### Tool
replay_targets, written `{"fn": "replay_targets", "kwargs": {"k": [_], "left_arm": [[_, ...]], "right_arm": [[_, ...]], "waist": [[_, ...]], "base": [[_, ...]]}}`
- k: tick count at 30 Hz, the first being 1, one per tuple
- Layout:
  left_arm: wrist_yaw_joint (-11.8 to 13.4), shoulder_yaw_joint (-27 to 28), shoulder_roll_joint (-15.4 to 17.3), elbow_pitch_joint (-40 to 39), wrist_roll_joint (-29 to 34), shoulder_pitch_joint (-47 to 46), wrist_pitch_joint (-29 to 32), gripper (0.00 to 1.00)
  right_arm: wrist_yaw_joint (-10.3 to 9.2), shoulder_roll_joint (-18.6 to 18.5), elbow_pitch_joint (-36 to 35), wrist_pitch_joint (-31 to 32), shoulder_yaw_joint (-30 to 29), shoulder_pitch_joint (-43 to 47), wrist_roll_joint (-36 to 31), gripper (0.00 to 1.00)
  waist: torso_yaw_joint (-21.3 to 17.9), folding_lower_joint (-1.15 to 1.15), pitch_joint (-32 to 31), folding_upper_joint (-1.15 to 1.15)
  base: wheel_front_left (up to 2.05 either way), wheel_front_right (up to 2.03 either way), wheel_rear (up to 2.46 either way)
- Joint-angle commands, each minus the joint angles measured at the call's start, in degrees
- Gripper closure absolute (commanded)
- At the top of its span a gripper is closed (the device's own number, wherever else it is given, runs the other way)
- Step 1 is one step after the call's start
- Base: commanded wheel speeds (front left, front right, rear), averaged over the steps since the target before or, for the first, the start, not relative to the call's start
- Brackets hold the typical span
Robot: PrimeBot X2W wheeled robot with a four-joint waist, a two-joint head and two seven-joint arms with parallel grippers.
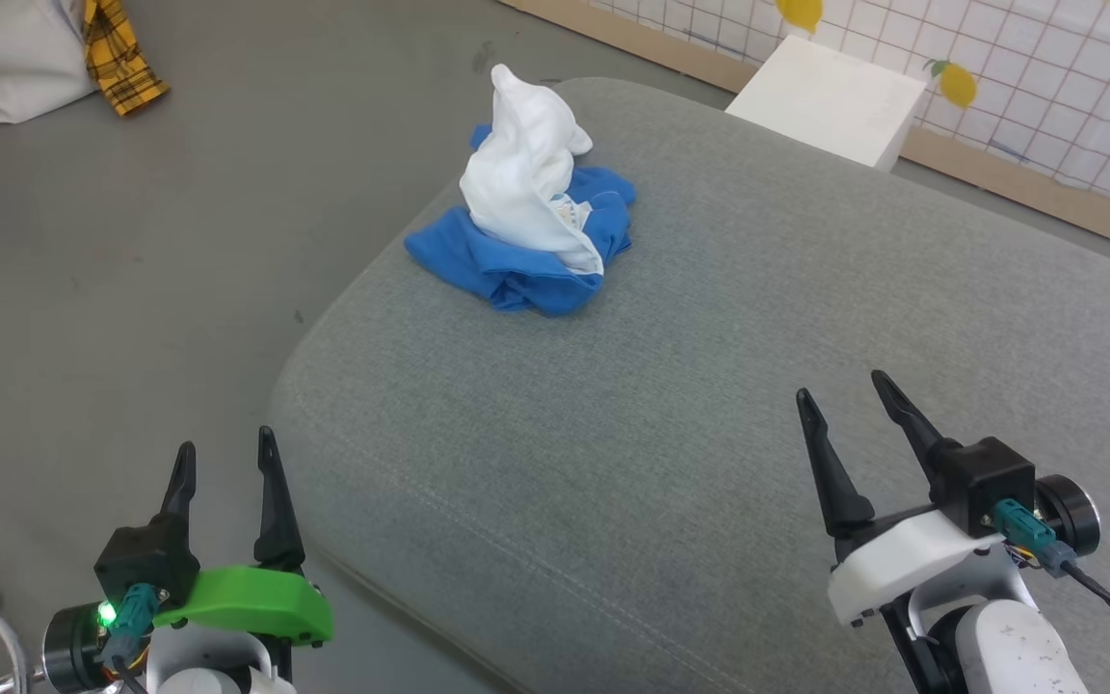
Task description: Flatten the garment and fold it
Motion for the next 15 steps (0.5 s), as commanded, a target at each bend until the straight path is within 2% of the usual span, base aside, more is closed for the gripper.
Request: {"fn": "replay_targets", "kwargs": {"k": [1,7,11,15], "left_arm": [[0.5,0.08,0.02,0.15,-0.95,0.08,-0.58,0.0],[-0.03,0.26,-0.05,0.58,-2.17,-0.49,-1.28,0.0],[-1.57,-0.12,-0.23,1.11,-4.83,-2.88,-1.34,0.0],[-3.3,-0.41,0.42,2.62,-7.69,-9.03,1.7,0.0]], "right_arm": [[-0.08,0.07,0.26,-0.6,0.13,-1.03,0.61,0.0],[-0.09,0.08,0.53,-0.97,0.03,-1.61,1.04,0.0],[-0.09,0.09,0.05,-0.78,0.36,-2.77,0.92,0.0],[-0.1,0.09,-1.25,-0.2,0.35,-4.6,-0.02,0.0]], "waist": [[0.58,0.0,0.15,0.0],[1.57,0.0,0.54,0.0],[1.11,0.0,2.35,0.0],[-0.26,0.0,6.07,0.0]], "base": [[0.0,0.0,0.0],[0.0,0.0,0.0],[0.0,0.0,0.0],[0.0,0.0,0.0]]}}
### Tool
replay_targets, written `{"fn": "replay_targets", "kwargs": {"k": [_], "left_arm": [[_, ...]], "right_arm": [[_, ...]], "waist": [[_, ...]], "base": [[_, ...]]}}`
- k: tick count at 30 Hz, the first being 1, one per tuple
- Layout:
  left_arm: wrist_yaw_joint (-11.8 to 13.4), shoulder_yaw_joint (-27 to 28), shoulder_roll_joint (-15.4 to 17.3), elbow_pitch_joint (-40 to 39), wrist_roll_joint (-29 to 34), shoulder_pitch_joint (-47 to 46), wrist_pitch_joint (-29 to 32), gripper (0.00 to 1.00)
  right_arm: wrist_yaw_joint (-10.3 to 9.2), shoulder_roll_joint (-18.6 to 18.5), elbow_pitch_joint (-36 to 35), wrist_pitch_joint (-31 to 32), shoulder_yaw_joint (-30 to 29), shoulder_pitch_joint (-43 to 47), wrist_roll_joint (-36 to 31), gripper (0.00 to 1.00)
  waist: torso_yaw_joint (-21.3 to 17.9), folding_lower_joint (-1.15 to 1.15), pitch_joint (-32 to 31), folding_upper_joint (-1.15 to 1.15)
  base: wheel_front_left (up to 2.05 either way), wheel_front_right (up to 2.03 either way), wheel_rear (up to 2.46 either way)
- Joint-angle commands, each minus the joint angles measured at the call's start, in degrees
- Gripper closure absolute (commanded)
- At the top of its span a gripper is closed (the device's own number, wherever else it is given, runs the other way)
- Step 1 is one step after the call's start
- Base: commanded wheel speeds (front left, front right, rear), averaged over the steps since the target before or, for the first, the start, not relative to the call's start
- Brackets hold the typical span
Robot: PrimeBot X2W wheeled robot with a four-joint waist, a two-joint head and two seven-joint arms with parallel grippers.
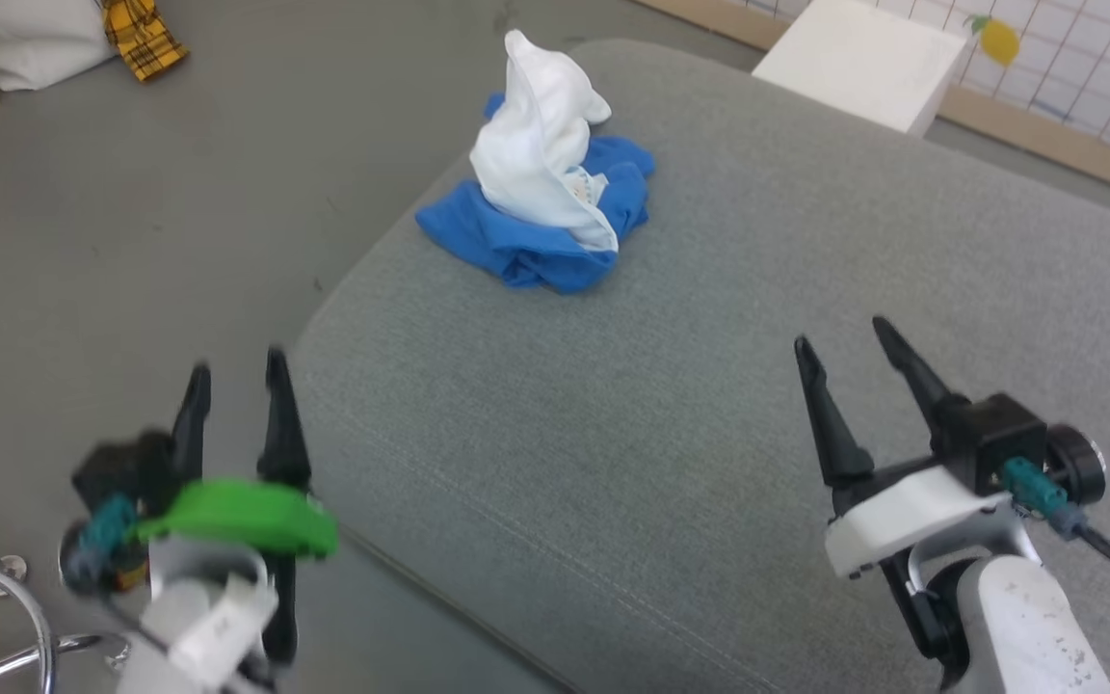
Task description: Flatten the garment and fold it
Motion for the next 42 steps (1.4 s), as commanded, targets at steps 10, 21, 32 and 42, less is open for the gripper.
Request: {"fn": "replay_targets", "kwargs": {"k": [10,21,32,42], "left_arm": [[-1.44,3.13,4.39,6.82,-7.98,-24.52,12.85,0.0],[0.91,9.65,12.32,14.1,-16.59,-39.28,30.15,0.0],[6.73,12.57,15.55,18.4,-21.28,-38.9,45.81,0.0],[11.39,11.84,13.56,17.7,-24.03,-31.9,57.94,0.0]], "right_arm": [[-0.1,-0.21,-4.87,2.75,0.01,-5.74,-3.87,0.0],[-0.1,-0.94,-7.26,2.12,1.22,-11.36,-3.56,0.0],[-0.1,-0.54,-6.54,-0.31,0.22,-12.55,-2.41,0.0],[-0.1,-0.25,-4.68,-1.6,0.5,-13.51,-1.74,0.0]], "waist": [[-9.22,0.0,17.37,0.0],[-19.3,0.0,30.05,0.0],[-24.63,0.0,35.64,0.0],[-25.58,0.0,36.24,0.0]], "base": [[0.0,0.0,0.0],[0.0,0.0,0.0],[0.0,0.0,0.0],[0.0,0.0,0.0]]}}
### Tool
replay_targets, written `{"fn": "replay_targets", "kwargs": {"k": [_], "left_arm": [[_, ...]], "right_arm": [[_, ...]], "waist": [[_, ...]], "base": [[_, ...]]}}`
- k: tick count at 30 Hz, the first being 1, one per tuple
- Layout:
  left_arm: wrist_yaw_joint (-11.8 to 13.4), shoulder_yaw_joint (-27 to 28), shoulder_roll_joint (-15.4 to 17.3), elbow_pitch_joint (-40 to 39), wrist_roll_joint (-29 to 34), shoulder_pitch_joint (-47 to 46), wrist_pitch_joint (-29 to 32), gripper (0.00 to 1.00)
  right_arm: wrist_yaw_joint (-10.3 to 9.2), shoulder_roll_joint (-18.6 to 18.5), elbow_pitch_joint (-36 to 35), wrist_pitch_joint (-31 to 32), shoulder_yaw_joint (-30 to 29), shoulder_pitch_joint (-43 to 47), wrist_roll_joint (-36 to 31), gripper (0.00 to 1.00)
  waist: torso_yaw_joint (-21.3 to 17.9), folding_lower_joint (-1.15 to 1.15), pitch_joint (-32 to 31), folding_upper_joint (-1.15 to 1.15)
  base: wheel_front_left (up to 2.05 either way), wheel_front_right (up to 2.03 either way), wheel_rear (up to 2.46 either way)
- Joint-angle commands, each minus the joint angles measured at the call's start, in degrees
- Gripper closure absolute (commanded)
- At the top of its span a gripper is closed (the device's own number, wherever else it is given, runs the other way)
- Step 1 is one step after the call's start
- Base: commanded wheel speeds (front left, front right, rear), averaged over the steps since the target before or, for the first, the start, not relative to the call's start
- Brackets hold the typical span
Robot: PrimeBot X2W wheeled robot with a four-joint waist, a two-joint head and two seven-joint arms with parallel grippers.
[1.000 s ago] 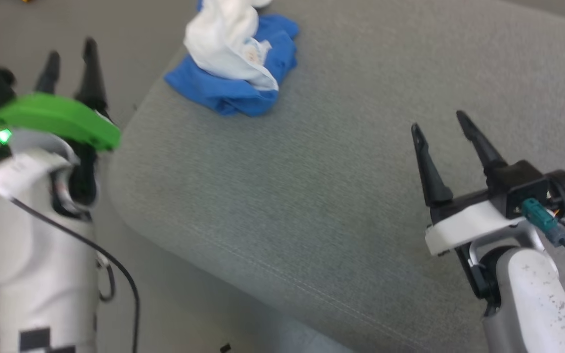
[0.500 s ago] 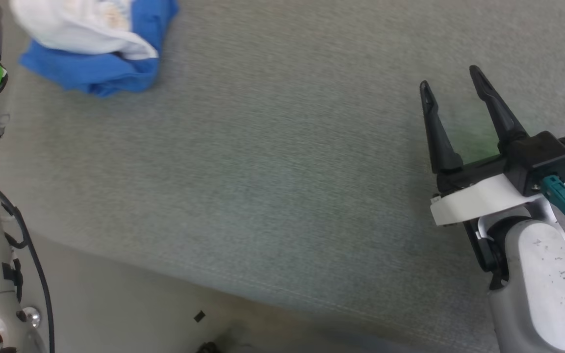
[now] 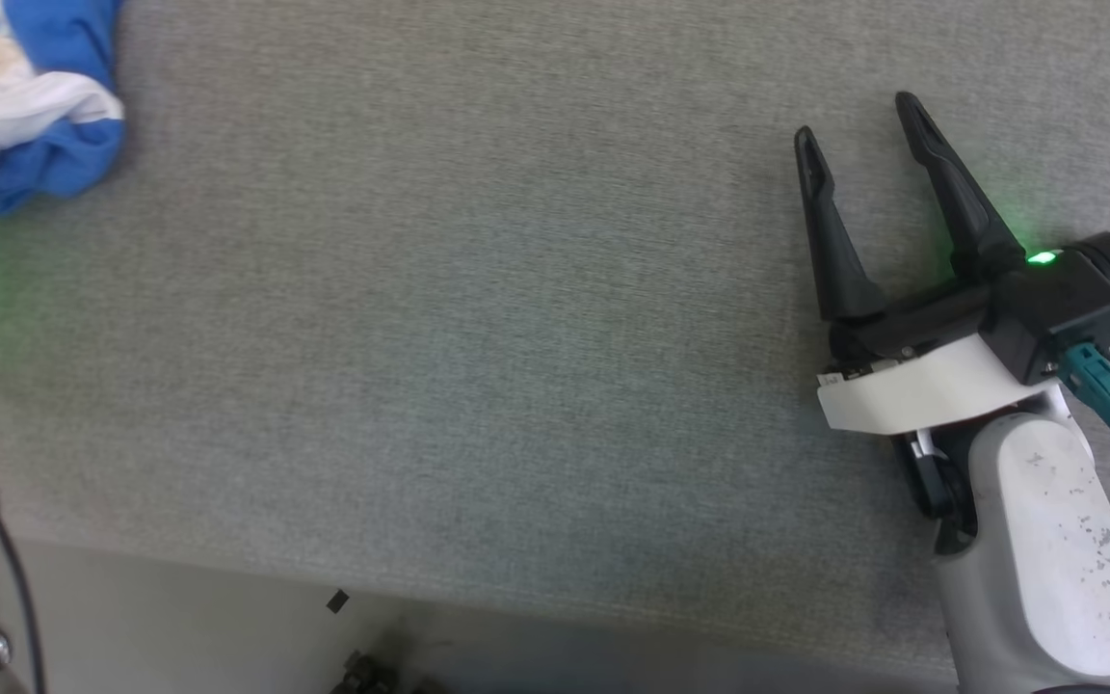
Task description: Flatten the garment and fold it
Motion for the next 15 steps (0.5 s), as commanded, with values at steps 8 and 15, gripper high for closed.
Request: {"fn": "replay_targets", "kwargs": {"k": [8,15], "left_arm": [[-0.87,-1.79,-2.25,-3.88,0.25,6.14,0.68,1.0],[-5.27,-0.31,2.5,-5.71,8.73,1.56,-23.57,1.0]], "right_arm": [[-0.13,-0.77,3.57,-0.49,-1.47,0.09,0.78,0.0],[-0.13,-0.72,6.57,-2.36,-1.85,1.41,2.45,0.0]], "waist": [[-0.38,0.0,-1.99,-0.01],[-0.27,0.0,-9.53,-0.01]], "base": [[0.0,0.0,0.0],[0.0,0.0,0.0]]}}
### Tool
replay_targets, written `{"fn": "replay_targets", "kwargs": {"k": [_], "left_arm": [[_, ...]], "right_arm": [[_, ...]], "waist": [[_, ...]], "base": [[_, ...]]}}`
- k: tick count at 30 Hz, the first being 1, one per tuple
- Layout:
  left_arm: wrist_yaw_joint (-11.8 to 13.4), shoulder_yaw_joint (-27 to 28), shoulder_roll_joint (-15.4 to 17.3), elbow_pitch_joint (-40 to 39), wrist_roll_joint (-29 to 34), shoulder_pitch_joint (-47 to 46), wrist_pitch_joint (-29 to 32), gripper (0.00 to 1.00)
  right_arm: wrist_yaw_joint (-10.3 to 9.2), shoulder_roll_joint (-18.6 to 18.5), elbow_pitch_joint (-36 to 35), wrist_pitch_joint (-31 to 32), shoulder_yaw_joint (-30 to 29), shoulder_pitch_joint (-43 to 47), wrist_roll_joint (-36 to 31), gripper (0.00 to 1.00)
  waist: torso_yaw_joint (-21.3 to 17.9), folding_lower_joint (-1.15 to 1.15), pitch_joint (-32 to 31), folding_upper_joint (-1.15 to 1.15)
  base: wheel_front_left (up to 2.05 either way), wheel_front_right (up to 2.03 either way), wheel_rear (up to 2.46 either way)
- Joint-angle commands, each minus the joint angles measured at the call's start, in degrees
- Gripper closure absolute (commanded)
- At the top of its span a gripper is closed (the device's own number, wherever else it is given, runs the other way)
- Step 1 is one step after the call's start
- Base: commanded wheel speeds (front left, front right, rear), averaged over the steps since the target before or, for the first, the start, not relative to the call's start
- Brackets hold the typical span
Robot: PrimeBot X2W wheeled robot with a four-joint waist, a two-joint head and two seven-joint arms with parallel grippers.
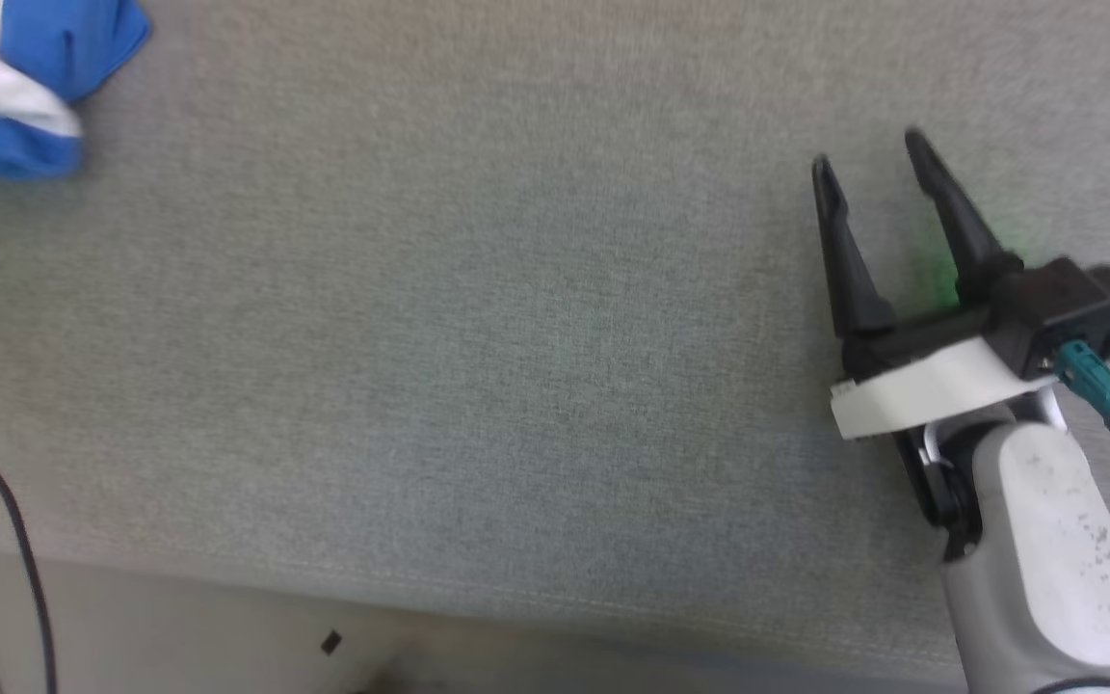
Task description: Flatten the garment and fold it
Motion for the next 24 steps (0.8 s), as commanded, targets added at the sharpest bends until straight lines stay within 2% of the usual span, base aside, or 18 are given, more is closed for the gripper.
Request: {"fn": "replay_targets", "kwargs": {"k": [1,4,6,10,14,16,24], "left_arm": [[-1.21,-0.33,1.66,-0.16,2.04,-2.18,-4.36,1.0],[-3.39,-1.72,3.18,0.3,5.19,-4.98,-12.51,1.0],[-4.82,-3.13,3.86,0.51,6.48,-6.59,-15.17,1.0],[-7.19,-6.41,4.42,-0.07,8.23,-10.37,-17.54,1.0],[-8.85,-9.93,4.15,-1.03,9.45,-14.15,-17.37,1.0],[-9.36,-11.53,3.54,-1.61,9.88,-15.32,-17.19,1.0],[-10.98,-18.3,-2.52,-3.2,9.17,-19.79,-15.88,1.0]], "right_arm": [[-0.12,-0.35,1.1,-0.48,-0.43,1.41,0.79,0.0],[-0.12,-0.35,2.74,-1.29,-0.87,2.71,2.02,0.0],[-0.12,-0.35,3.62,-1.74,-1.13,3.85,2.88,0.0],[-0.12,-0.34,4.96,-2.4,-1.87,6.14,4.44,0.0],[-0.12,-0.34,5.78,-2.8,-2.4,8.2,5.72,0.0],[-0.12,-0.34,6.1,-2.88,-2.58,9.06,5.96,0.0],[-0.12,-0.34,5.92,-2.06,-4.56,12.57,5.94,0.0]], "waist": [[0.13,-0.01,-5.22,0.0],[-0.09,-0.01,-9.8,0.0],[-0.44,-0.01,-12.86,0.0],[-1.5,-0.01,-18.13,0.0],[-3.14,-0.01,-22.3,0.0],[-4.11,-0.01,-23.98,0.0],[-9.17,-0.01,-29.47,0.0]], "base": [[0.0,0.0,0.0],[0.0,0.0,0.0],[0.0,0.0,0.0],[0.0,0.0,0.0],[0.0,0.0,0.0],[0.0,0.0,0.0],[0.0,0.0,0.0]]}}
